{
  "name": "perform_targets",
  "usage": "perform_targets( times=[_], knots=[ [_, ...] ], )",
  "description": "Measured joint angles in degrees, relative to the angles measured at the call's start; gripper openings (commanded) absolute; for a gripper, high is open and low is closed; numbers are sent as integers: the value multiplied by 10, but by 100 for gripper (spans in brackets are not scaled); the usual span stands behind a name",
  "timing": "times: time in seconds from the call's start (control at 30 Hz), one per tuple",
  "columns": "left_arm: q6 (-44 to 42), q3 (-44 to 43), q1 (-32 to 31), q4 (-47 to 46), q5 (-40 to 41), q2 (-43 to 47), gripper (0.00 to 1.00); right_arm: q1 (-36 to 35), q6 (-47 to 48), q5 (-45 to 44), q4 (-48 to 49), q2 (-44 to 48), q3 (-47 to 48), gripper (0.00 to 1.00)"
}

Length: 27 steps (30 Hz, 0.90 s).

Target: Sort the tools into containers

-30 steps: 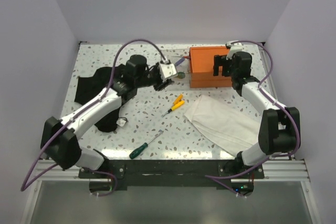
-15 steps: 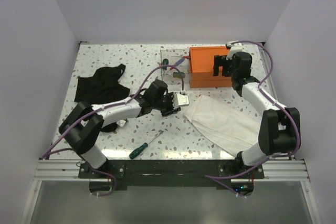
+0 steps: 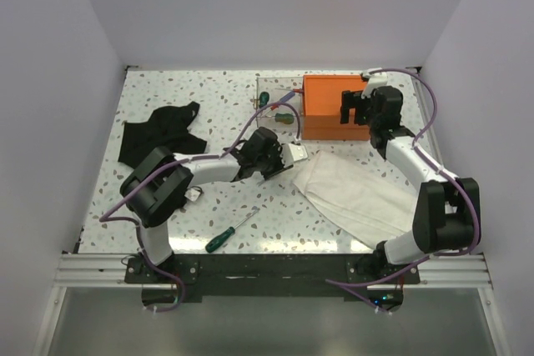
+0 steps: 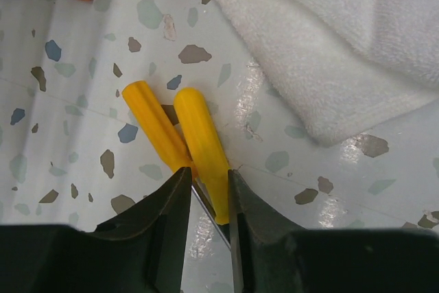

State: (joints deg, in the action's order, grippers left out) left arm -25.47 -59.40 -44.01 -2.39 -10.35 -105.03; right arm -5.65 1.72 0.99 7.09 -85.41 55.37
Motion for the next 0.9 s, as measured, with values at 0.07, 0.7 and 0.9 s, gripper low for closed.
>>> perform_targets(
  times=[0.07, 0.7, 0.9],
  knots=[
    [4, -4, 0, 0, -1, -6, 27, 0, 0, 0, 0, 0, 0, 98],
    [9, 14, -11, 38, -33, 1, 38, 1, 0, 0, -1, -6, 5, 98],
    [7, 16, -11, 44, -50, 2, 5, 1, 0, 0, -1, -7, 6, 98]
  ],
)
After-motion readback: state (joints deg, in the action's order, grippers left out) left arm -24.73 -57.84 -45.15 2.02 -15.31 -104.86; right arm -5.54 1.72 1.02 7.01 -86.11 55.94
